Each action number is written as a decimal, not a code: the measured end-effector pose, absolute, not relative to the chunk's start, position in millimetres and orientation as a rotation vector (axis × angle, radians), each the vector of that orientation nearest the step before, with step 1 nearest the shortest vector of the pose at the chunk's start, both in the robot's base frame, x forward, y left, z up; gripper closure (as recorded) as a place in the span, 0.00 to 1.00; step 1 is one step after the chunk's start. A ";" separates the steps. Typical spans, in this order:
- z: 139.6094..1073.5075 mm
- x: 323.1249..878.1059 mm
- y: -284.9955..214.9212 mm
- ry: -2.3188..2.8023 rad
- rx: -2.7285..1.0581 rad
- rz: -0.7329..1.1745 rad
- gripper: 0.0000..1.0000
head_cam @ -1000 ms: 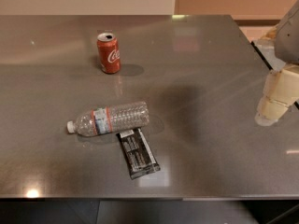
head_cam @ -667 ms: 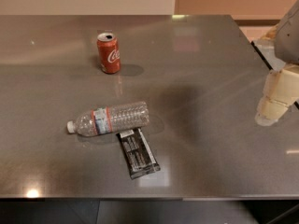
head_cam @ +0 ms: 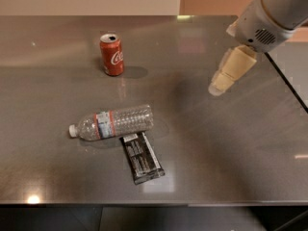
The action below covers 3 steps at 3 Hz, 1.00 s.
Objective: Pick coke can
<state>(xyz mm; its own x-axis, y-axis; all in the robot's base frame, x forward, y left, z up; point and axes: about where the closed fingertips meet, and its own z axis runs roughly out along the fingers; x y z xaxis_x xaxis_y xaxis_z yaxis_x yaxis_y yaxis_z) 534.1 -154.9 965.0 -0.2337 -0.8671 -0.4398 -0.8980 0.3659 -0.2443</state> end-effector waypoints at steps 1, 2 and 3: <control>951.1 573.0 -111.7 2.061 -1.436 0.178 0.00; 941.9 601.6 -74.2 1.973 -1.341 0.244 0.00; 934.6 623.9 -40.5 1.893 -1.263 0.312 0.00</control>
Offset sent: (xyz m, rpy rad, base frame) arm 0.1057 0.1195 -0.0299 0.3910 -0.1934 -0.0408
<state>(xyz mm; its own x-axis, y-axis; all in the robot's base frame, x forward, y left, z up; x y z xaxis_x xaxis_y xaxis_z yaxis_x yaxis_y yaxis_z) 623.9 -40.5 934.6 -0.1608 -0.6527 -0.7404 -0.8557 0.4660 -0.2249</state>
